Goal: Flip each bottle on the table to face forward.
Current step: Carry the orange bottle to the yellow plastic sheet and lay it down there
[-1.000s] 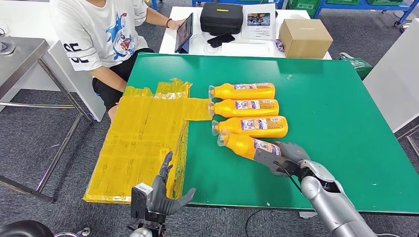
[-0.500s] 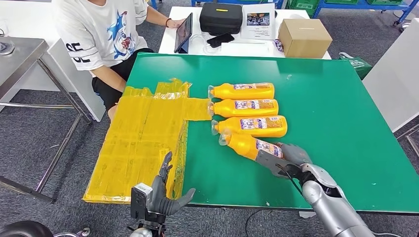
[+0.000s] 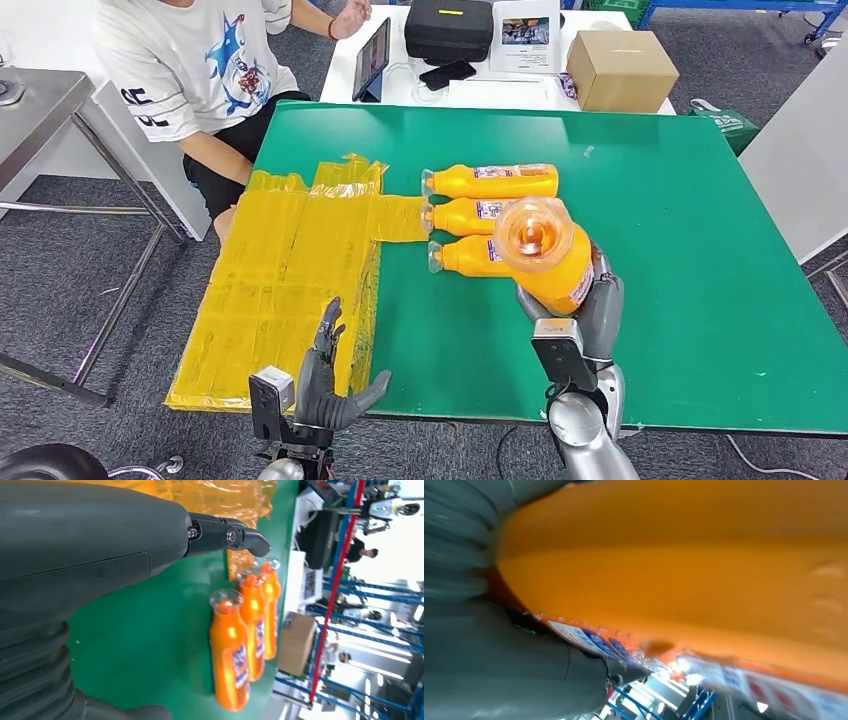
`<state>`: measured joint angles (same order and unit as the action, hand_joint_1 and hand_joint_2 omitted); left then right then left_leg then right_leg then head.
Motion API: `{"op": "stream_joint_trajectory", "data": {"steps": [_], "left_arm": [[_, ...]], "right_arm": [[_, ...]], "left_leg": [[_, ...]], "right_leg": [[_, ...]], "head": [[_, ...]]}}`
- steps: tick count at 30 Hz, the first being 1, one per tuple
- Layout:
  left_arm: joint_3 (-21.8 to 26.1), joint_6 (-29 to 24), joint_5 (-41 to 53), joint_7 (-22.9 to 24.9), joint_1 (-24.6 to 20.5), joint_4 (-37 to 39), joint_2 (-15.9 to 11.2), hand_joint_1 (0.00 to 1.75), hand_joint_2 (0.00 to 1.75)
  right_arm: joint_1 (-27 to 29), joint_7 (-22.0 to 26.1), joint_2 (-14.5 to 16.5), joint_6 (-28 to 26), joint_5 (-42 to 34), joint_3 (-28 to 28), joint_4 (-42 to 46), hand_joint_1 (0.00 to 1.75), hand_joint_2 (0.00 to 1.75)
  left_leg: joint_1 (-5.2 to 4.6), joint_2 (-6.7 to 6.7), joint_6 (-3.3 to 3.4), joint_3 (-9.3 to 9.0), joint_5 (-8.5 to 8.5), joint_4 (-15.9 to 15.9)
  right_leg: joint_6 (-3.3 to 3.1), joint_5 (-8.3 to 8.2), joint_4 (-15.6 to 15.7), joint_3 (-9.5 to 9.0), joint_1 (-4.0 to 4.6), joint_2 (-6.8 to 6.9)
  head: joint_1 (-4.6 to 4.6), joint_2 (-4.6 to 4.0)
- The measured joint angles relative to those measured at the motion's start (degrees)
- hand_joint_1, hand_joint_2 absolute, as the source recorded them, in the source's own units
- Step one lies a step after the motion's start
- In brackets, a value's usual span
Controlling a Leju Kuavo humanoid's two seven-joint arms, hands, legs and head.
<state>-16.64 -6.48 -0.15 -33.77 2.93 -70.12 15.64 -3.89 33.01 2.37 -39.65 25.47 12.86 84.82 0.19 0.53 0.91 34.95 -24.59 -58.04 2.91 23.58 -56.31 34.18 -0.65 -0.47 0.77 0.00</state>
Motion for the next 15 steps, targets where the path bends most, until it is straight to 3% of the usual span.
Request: {"op": "stream_joint_trajectory", "data": {"steps": [8, 15], "left_arm": [[-1.91, 3.46, -4.15, 1.11, 0.57, -4.21, -0.80, 0.00, 1.75], [-3.09, 7.86, -7.43, 2.44, 2.06, -10.06, -1.74, 0.00, 1.75]], "right_arm": [[1.91, 4.62, 4.24, 0.53, -3.06, -3.70, 1.21, 1.75, 1.75], [3.49, 5.25, 6.02, 6.44, -3.94, -4.82, -1.06, 1.75, 1.75]], "left_leg": [[-0.06, -0.01, 0.01, 0.05, -0.02, 0.00], [-0.02, -0.02, -0.02, 0.07, -0.04, 0.00]], "right_leg": [[0.00, -0.02, 0.02, 0.06, -0.07, 0.01], [0.00, -0.01, 0.01, 0.08, -0.01, 0.00]], "head": [[0.00, 0.00], [0.00, 0.00]]}}
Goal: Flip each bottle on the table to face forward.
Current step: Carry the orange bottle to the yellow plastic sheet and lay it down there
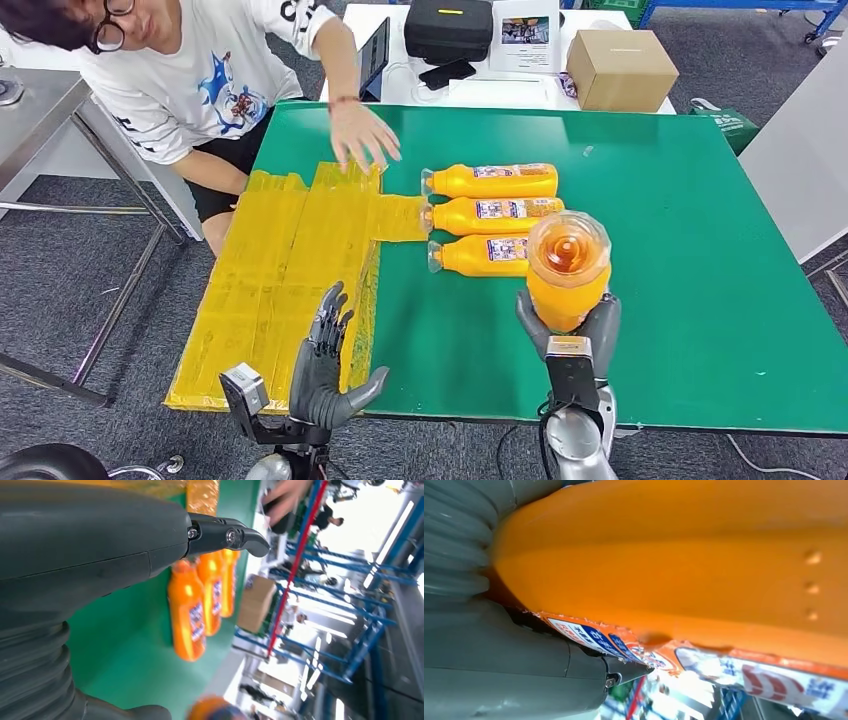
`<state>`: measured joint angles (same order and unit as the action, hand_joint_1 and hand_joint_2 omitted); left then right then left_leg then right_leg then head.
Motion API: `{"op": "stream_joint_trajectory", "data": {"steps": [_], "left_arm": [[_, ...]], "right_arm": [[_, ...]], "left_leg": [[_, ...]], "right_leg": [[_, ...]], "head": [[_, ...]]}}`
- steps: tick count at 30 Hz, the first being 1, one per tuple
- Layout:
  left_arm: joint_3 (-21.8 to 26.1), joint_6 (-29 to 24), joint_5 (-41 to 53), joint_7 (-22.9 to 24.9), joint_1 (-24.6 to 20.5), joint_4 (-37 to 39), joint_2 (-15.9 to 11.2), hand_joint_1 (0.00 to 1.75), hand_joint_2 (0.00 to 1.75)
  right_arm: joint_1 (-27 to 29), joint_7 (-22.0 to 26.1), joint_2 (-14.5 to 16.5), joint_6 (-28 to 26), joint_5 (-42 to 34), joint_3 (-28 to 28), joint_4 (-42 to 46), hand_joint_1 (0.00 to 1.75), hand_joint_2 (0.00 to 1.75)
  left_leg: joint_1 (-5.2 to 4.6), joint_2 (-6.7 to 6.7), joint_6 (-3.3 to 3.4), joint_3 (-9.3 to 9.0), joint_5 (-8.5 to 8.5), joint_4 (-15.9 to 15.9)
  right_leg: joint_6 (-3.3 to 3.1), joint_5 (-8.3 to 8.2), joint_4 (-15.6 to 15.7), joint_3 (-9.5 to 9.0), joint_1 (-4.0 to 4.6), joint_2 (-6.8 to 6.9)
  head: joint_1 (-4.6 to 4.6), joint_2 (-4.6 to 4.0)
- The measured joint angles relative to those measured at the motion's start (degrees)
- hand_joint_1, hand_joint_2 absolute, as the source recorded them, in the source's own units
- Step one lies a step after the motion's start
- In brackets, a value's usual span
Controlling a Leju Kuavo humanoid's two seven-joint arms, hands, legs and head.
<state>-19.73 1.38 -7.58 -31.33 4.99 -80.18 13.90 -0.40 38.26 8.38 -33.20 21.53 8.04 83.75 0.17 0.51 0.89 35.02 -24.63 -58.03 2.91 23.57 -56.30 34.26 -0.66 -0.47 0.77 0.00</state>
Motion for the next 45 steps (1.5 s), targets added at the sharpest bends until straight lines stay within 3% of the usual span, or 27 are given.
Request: {"op": "stream_joint_trajectory", "data": {"steps": [4, 10, 14, 22, 33, 45], "left_arm": [[-0.57, 1.41, -0.24, 0.19, 0.69, -2.73, -0.31, 0.00, 1.75], [-1.12, 1.70, -0.24, 0.25, 1.13, -4.75, -0.71, 0.00, 1.75], [-1.20, 2.36, -0.31, 0.33, 1.31, -5.34, -0.84, 0.00, 1.75], [-2.27, 3.36, -0.06, 1.31, 1.22, -5.67, -1.09, 0.00, 1.75], [-3.16, 4.09, 0.95, 2.49, 0.77, -4.84, -1.42, 0.00, 1.75], [-2.83, 3.93, 1.08, 2.86, 0.68, -3.54, -1.44, 0.00, 1.75]], "right_arm": [[0.70, -0.25, 1.48, 4.78, -0.34, 0.50, -4.50, 1.75, 1.75], [1.06, -0.33, 2.63, 5.74, -0.37, 1.14, -8.31, 1.75, 1.75], [1.00, -1.37, 3.02, 9.56, -0.63, 1.86, -10.66, 1.75, 1.75], [-0.56, -2.34, 5.80, 15.98, -2.01, 8.01, -21.36, 1.75, 1.75], [-4.18, -5.02, 7.79, 17.29, 2.11, 16.61, -28.84, 1.75, 1.75], [-5.45, -5.58, 7.79, 16.89, 2.73, 18.52, -31.43, 1.75, 1.75]], "left_leg": [[0.02, 0.01, -0.02, 0.01, -0.01, 0.01], [0.01, 0.01, -0.02, 0.03, -0.01, 0.01], [0.01, 0.01, -0.02, 0.03, -0.01, 0.01], [0.07, 0.01, -0.03, 0.03, 0.00, 0.01], [0.04, 0.01, -0.03, 0.04, 0.00, 0.01], [0.05, 0.01, -0.03, 0.04, 0.00, 0.01]], "right_leg": [[-0.01, 0.01, 0.00, 0.01, 0.02, 0.00], [-0.01, 0.01, 0.00, 0.01, 0.01, 0.00], [-0.01, 0.01, 0.00, 0.00, 0.01, 0.00], [-0.02, 0.02, -0.01, 0.04, 0.04, 0.00], [-0.02, 0.01, 0.00, 0.03, 0.02, 0.00], [-0.02, 0.02, -0.01, 0.05, 0.03, 0.00]], "head": [[-0.01, 0.00], [0.01, 0.00], [0.02, 0.00], [0.01, 0.00], [0.03, 0.00], [0.02, 0.00]]}}
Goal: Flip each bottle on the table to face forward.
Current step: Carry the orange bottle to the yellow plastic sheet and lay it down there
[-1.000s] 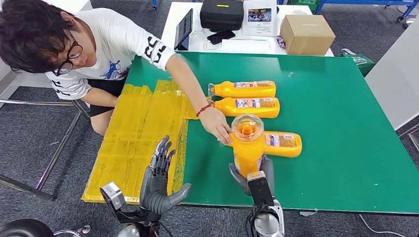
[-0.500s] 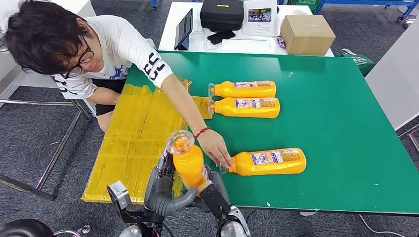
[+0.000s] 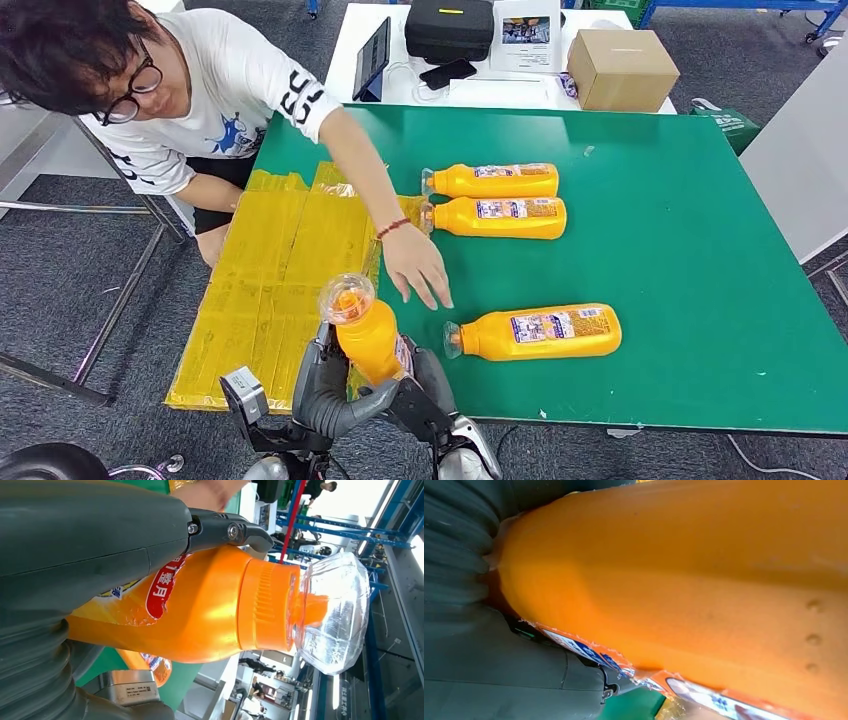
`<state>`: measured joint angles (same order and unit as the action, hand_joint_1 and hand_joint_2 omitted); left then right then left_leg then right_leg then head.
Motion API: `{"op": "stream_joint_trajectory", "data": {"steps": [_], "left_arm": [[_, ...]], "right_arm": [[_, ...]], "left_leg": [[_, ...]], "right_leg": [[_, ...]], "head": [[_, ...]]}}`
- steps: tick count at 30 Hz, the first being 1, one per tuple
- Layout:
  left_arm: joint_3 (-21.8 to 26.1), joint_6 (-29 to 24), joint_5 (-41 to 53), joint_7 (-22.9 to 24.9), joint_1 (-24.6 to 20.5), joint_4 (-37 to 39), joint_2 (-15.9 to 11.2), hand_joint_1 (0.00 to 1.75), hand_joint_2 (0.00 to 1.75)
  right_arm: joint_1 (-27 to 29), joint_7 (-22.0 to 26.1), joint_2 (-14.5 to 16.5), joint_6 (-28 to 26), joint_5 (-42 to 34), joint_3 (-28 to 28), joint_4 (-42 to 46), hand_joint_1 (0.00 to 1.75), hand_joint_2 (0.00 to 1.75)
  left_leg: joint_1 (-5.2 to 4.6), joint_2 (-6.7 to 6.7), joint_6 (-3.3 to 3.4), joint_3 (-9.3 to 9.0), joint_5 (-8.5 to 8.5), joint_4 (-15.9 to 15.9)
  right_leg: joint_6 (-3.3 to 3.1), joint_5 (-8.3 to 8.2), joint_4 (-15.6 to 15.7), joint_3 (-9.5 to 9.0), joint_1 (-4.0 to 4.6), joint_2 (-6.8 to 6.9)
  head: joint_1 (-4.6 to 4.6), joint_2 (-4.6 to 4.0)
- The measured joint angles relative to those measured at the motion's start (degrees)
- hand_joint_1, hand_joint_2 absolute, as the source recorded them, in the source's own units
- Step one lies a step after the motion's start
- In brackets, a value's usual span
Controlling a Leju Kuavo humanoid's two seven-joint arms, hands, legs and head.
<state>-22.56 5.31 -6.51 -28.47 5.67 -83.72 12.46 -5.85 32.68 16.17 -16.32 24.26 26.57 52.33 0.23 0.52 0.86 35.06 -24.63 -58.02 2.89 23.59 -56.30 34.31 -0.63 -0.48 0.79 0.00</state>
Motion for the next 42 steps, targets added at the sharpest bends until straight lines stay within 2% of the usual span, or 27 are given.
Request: {"op": "stream_joint_trajectory", "data": {"steps": [29, 36, 42], "left_arm": [[0.36, -0.14, -0.06, 0.39, -0.03, 0.88, 0.00, 0.00, 1.75], [0.98, -0.33, -0.48, 0.69, -0.03, 1.33, 0.00, 0.00, 1.75], [1.69, -0.05, -2.51, 1.44, -0.15, 1.72, 0.00, 0.00, 1.75]], "right_arm": [[-0.51, -0.36, 0.01, -0.15, 0.78, 0.64, -1.48, 1.75, 1.75], [-0.64, -0.68, 0.02, -2.01, 3.38, 1.67, -1.91, 1.75, 1.75], [-0.74, -0.78, -0.11, -5.98, 6.56, 3.41, -1.92, 1.75, 1.75]], "left_leg": [[-0.01, 0.00, 0.00, 0.00, 0.00, 0.00], [0.00, 0.00, 0.00, 0.00, 0.00, 0.00], [0.00, 0.00, 0.00, 0.00, 0.00, 0.00]], "right_leg": [[0.00, 0.00, 0.00, -0.01, 0.00, 0.00], [0.00, 0.00, 0.00, 0.00, 0.00, 0.00], [0.00, 0.00, 0.00, 0.01, 0.00, 0.00]], "head": [[0.00, 0.00], [0.01, 0.00], [0.02, 0.00]]}}
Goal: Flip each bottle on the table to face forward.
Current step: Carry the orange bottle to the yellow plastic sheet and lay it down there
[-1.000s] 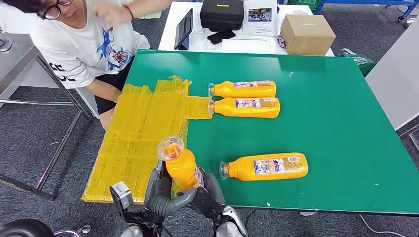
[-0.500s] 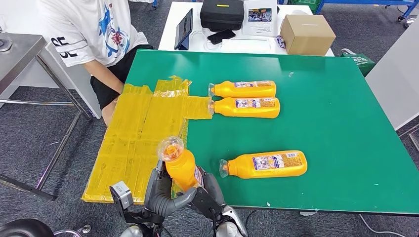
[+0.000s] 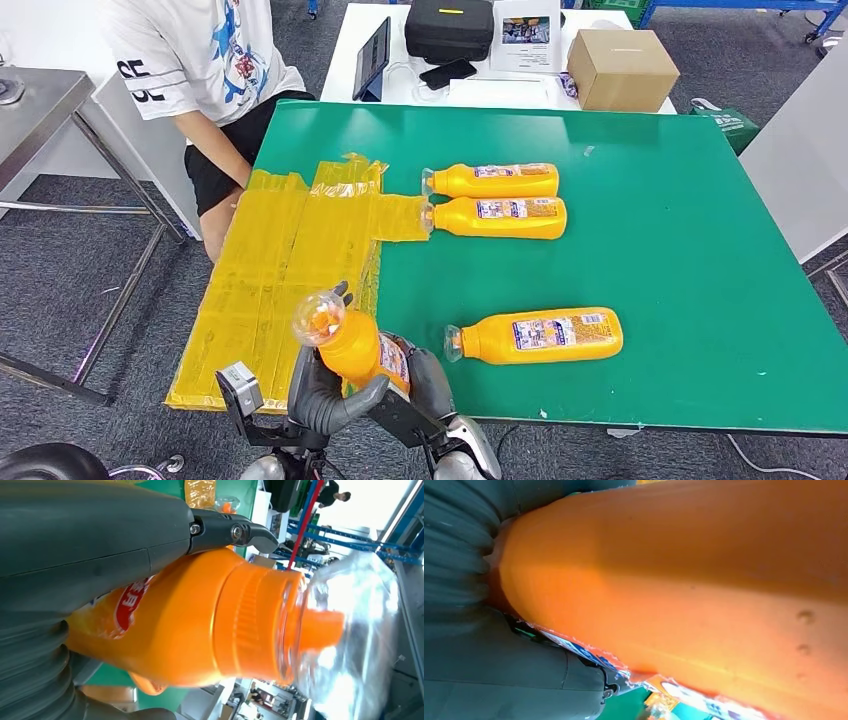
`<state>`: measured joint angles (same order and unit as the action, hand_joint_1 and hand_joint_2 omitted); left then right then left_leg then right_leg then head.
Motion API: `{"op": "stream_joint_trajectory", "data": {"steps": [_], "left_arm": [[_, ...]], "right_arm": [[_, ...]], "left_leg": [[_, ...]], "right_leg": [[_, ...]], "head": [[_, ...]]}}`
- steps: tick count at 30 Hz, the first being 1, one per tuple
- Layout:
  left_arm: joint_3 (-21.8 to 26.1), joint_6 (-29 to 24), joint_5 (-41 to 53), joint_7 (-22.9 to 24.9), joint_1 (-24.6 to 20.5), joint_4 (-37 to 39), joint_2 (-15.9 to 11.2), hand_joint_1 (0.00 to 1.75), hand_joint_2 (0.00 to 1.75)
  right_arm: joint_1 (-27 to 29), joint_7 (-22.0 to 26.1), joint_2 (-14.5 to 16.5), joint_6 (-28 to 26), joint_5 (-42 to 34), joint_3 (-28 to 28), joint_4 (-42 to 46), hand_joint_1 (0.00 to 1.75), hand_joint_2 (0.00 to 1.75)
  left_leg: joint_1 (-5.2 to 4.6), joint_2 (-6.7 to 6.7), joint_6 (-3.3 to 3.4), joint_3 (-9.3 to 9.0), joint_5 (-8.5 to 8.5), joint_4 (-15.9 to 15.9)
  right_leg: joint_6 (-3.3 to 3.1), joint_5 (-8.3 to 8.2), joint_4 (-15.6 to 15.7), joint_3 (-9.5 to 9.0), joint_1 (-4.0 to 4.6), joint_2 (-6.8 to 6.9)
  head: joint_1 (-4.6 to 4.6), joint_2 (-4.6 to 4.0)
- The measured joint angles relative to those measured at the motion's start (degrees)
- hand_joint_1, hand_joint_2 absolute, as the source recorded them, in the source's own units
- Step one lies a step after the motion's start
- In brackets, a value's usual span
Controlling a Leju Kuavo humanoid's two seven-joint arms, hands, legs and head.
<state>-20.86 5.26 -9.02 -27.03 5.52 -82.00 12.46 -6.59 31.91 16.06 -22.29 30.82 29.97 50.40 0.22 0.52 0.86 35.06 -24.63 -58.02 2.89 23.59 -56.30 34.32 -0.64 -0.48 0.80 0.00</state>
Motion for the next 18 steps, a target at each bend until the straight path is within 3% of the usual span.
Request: {"op": "stream_joint_trajectory", "data": {"steps": [18], "left_arm": [[0.69, 1.57, -3.77, 0.83, -0.76, 2.32, 0.00, 0.00, 1.75]], "right_arm": [[-0.40, 1.41, -0.85, -1.75, -1.40, 3.56, -0.04, 1.75, 1.75]], "left_leg": [[0.00, 0.00, 0.00, 0.01, 0.00, 0.00]], "right_leg": [[0.00, 0.00, 0.00, 0.01, 0.00, 0.00]], "head": [[0.01, 0.00]]}}
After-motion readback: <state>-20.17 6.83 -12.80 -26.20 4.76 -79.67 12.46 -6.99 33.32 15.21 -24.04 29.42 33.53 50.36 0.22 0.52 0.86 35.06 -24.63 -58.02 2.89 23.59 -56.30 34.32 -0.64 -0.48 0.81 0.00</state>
